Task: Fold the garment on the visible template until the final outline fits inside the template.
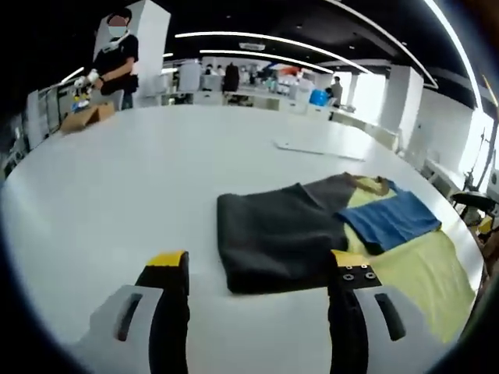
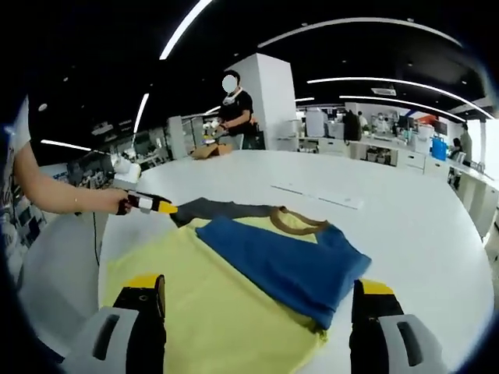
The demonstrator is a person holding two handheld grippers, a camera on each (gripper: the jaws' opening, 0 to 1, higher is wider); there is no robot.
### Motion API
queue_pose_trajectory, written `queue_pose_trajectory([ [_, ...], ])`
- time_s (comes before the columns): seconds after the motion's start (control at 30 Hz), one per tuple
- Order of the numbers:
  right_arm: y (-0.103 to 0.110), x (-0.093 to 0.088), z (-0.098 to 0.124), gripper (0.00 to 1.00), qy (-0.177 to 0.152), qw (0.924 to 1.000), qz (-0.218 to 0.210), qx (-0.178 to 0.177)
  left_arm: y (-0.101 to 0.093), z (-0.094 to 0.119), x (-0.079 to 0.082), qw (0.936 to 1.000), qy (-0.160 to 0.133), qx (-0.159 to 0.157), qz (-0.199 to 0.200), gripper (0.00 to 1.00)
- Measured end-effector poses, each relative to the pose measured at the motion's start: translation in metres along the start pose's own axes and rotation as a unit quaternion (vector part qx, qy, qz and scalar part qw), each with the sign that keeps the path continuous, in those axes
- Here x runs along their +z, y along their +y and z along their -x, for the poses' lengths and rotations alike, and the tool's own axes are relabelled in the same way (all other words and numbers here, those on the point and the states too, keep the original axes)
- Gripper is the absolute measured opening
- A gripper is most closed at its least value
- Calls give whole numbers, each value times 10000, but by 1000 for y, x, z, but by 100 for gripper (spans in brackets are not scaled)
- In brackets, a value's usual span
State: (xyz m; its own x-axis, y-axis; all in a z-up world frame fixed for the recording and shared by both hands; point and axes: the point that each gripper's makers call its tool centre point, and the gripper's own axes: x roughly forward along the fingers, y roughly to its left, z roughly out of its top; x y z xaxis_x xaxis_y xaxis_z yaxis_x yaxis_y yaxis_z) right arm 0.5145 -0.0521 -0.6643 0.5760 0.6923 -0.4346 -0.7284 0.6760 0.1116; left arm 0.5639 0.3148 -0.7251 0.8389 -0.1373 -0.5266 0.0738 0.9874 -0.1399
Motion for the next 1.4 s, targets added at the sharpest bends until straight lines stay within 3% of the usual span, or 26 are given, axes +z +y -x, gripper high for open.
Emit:
queue_pose_trajectory([
  [0.23,9,1,8,99,-14,9999,51,101,4,-1,-12,9997,247,64,59,41],
  [0.4,14,0,13,99,8,9998,138,148,6,-3,-19,9990,401,94,191,33],
  [0.6,21,5,17,99,-92,9998,66,153,6,-5,-17,9976,349,42,598,16],
  [0.77,21,2,19,99,-100,9999,32,106,4,-2,-10,9988,228,87,427,2],
  [1.0,28,-9,24,99,16,10000,-18,89,-13,2,14,9997,-131,-34,193,0],
  [1.13,30,-12,26,99,44,10000,-29,53,-32,3,26,9991,-232,-300,202,0],
  [1.27,29,-12,29,99,21,10000,-34,33,-52,5,40,9980,-346,-512,-137,0],
  [1.4,26,-10,32,99,3,10000,-42,-27,-69,6,53,9961,-479,-710,-206,0],
])
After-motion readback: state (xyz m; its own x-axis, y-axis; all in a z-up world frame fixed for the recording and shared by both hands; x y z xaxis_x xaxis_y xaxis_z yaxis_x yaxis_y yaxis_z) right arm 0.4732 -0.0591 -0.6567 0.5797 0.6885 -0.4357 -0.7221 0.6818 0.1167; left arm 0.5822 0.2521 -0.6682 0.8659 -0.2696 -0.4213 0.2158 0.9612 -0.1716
